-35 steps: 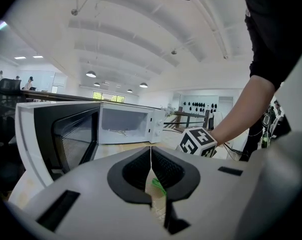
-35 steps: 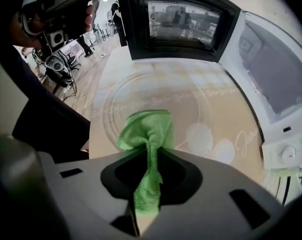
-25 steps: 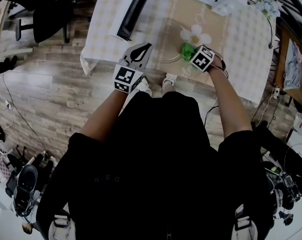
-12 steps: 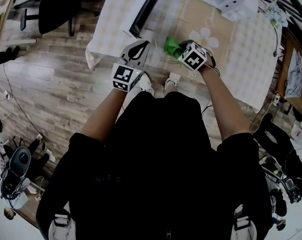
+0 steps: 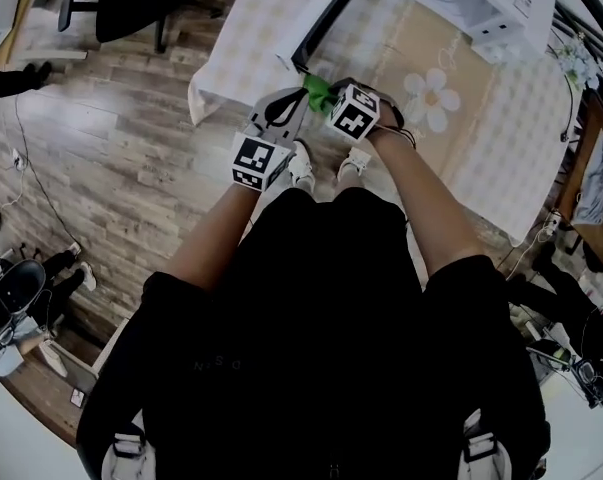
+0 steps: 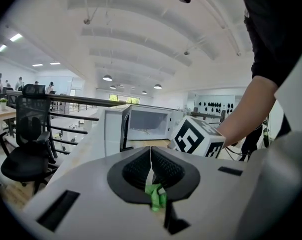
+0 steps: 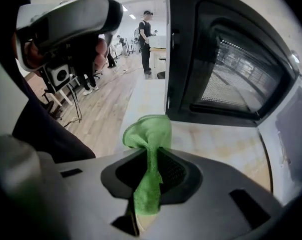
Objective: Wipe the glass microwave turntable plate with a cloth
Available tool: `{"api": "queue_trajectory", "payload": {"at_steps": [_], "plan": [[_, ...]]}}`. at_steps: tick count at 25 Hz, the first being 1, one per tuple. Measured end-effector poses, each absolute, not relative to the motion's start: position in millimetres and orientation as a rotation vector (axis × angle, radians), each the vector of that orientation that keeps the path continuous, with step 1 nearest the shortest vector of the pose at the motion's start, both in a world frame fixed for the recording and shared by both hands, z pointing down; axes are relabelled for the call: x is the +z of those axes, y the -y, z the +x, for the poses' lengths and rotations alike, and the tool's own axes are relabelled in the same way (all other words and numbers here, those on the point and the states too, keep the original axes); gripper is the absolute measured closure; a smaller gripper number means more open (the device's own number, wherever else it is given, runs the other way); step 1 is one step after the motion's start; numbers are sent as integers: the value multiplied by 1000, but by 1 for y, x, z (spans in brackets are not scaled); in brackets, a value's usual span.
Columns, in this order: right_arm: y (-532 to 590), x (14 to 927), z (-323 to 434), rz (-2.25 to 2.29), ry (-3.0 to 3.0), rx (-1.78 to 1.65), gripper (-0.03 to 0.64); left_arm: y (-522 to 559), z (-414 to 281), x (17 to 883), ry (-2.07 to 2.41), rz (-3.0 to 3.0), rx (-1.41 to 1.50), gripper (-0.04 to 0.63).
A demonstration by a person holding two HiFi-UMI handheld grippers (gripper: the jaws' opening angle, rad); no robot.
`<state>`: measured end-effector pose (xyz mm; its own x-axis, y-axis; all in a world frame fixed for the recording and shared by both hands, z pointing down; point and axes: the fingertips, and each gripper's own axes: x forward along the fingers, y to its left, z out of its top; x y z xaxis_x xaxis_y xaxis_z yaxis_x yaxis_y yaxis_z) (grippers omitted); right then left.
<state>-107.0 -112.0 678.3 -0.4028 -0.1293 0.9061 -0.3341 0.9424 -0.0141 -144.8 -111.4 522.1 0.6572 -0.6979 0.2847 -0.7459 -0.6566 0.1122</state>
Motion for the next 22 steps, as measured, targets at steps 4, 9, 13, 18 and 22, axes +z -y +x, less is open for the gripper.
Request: {"api": "queue_trajectory", "payload": {"at_steps": [4, 9, 13, 18, 22], "plan": [[109, 699, -113, 296, 1934, 205, 540, 109, -154, 523, 1191, 2635, 321, 574], [105, 708, -107, 317, 1937, 232, 540, 109, -162, 522, 1207, 2626, 315, 574], [96, 707, -100, 321, 1933, 249, 541, 111, -158, 521, 1194, 2634, 314, 574], [88, 708, -83, 331, 1918, 268, 541, 114, -145, 518, 1153, 2658, 308, 574], [83, 707, -63, 343, 1903, 290, 541, 115, -132, 517, 1109, 2676, 314, 574]]}}
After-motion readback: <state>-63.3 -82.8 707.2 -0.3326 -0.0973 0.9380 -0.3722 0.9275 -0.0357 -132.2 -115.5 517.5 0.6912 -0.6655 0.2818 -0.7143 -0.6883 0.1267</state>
